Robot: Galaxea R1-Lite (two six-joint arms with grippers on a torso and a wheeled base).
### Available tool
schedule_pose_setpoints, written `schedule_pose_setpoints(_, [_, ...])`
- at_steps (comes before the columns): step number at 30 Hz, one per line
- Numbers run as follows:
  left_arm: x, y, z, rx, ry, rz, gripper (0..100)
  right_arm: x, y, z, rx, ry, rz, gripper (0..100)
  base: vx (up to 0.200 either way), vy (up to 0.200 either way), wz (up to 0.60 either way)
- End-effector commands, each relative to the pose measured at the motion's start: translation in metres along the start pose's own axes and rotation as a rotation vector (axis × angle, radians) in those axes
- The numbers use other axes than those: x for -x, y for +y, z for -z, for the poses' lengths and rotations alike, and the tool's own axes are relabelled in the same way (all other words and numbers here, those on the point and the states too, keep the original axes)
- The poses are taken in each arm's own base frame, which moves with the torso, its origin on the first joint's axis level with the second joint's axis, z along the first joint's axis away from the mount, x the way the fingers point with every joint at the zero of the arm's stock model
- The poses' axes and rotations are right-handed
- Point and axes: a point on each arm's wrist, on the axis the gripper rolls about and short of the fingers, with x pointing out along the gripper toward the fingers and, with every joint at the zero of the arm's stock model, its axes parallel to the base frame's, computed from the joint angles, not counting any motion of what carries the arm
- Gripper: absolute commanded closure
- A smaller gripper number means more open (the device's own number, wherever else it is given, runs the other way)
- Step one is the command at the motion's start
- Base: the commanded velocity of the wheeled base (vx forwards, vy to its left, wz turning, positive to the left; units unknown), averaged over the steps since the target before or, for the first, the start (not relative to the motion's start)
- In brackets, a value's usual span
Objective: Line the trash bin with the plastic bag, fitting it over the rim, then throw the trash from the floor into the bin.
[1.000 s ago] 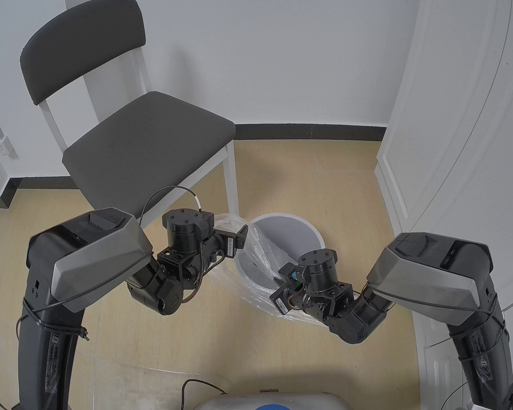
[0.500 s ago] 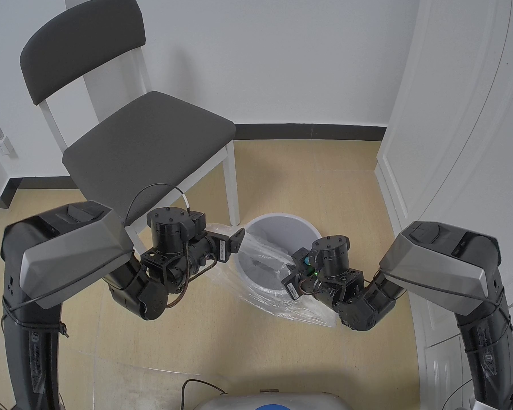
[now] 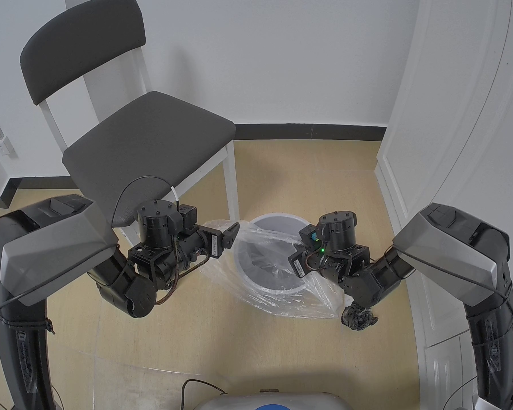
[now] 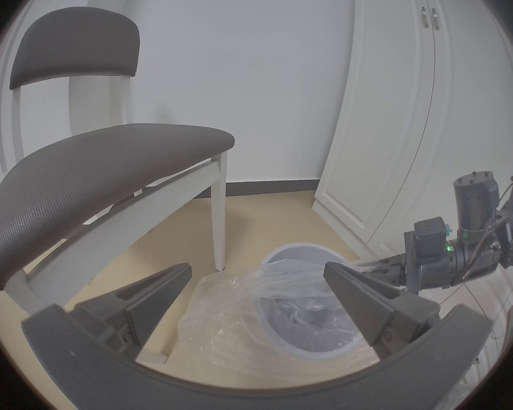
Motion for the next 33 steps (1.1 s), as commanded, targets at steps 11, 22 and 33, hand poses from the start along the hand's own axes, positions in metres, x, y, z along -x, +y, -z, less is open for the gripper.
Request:
schedule_pose_setpoints(11, [0.000, 0.003, -0.004, 0.002, -0.016, 0.004, 0, -0.011, -0.027, -0.020, -0.022, -0.013, 0.026, 100, 0.000, 0.000, 0.00])
schedule_pose_setpoints(22, [0.000, 0.007, -0.007, 0.003, -0.042, -0.006, 0, -0.028, -0.043, -0.023, -0.054, -0.021, 0.055, 100, 0.000, 0.000, 0.00])
schedule_pose_setpoints(33, [0.000, 0.007, -0.007, 0.003, -0.042, -0.006, 0, -0.035, -0.052, -0.025, -0.069, -0.042, 0.088, 100, 0.000, 0.000, 0.00])
